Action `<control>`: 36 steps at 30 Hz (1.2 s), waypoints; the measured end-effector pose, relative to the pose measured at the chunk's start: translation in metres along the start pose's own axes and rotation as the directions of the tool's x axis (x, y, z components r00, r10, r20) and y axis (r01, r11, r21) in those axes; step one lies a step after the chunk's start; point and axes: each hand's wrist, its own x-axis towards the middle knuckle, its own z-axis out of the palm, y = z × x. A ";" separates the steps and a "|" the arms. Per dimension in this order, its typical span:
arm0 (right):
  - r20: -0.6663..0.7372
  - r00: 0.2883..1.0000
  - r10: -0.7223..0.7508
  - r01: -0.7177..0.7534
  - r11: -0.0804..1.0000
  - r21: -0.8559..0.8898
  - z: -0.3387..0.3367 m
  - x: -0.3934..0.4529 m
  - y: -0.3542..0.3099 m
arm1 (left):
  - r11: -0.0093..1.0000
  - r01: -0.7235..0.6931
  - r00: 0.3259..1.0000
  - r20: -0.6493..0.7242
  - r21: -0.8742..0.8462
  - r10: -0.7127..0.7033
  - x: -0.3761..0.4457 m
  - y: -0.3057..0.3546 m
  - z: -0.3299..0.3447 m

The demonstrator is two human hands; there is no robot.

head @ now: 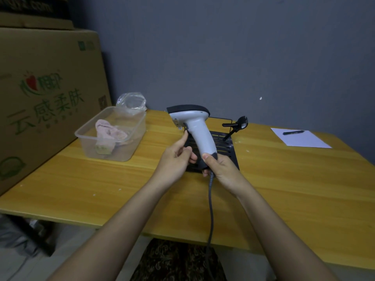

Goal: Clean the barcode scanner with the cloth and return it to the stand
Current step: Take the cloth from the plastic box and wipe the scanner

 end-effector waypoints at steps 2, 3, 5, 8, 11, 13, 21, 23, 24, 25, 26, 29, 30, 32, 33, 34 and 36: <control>-0.026 1.000 -0.005 0.004 0.999 -0.044 0.000 0.000 0.003 | 1.000 0.008 1.000 -0.007 -0.008 -0.009 0.001 -0.002 0.000; -0.039 0.999 -0.014 0.012 0.998 -0.057 0.000 0.001 0.003 | 1.000 0.009 1.000 -0.009 -0.010 -0.009 0.002 -0.003 0.000; -0.065 0.997 -0.032 0.027 0.997 -0.079 0.001 0.003 0.003 | 1.000 0.014 1.000 -0.006 -0.025 -0.014 0.004 -0.003 0.000; -0.107 0.993 -0.050 0.039 0.993 -0.111 0.001 0.008 -0.001 | 0.998 0.041 0.999 -0.010 -0.044 -0.041 0.010 -0.001 -0.002; -0.128 0.990 -0.050 0.037 0.994 -0.103 -0.001 0.013 -0.005 | 0.998 0.057 0.998 -0.004 -0.023 -0.057 0.015 0.001 -0.010; -0.128 0.990 -0.056 0.039 0.990 -0.135 -0.002 0.017 -0.009 | 0.999 0.049 0.999 -0.008 0.007 -0.049 0.016 0.001 -0.018; -0.185 0.976 -0.113 0.071 0.973 -0.222 0.013 0.048 -0.033 | 0.976 0.085 0.960 -0.278 0.199 -0.027 0.029 -0.007 -0.080; -0.185 0.976 -0.113 0.065 0.967 -0.245 0.020 0.060 -0.037 | 0.936 0.096 0.944 -0.329 0.338 0.022 0.035 -0.005 -0.099; -0.188 0.976 -0.112 0.060 0.963 -0.263 0.023 0.067 -0.039 | 0.907 0.103 0.940 -0.339 0.409 0.046 0.040 -0.005 -0.110; -0.193 0.975 -0.110 0.051 0.957 -0.286 0.026 0.075 -0.041 | 0.876 0.103 0.937 -0.341 0.471 0.073 0.046 -0.006 -0.121; -0.196 0.975 -0.109 0.043 0.949 -0.311 0.029 0.082 -0.043 | 0.839 0.106 0.937 -0.336 0.533 0.095 0.053 -0.007 -0.132; -0.207 0.973 -0.103 0.017 0.925 -0.380 0.036 0.106 -0.051 | 0.747 0.151 0.949 -0.306 0.647 0.074 0.074 -0.010 -0.157; -0.212 0.972 -0.104 0.010 0.914 -0.405 0.037 0.113 -0.053 | 0.723 0.159 0.953 -0.296 0.672 0.066 0.080 -0.011 -0.163; -0.219 0.970 -0.106 -0.003 0.894 -0.448 0.039 0.127 -0.057 | 0.645 0.168 0.962 -0.267 0.746 0.058 0.094 -0.013 -0.173; -0.216 0.971 -0.107 -0.006 0.886 -0.464 0.040 0.134 -0.059 | 0.596 0.174 0.969 -0.244 0.784 0.039 0.102 -0.016 -0.178; -0.209 0.972 -0.106 -0.009 0.875 -0.483 0.041 0.140 -0.060 | 0.539 0.192 0.974 -0.228 0.820 0.001 0.107 -0.017 -0.183; -0.196 0.976 -0.096 -0.025 0.842 -0.539 0.046 0.150 -0.059 | 0.444 0.253 0.967 -0.230 0.860 -0.107 0.121 -0.024 -0.193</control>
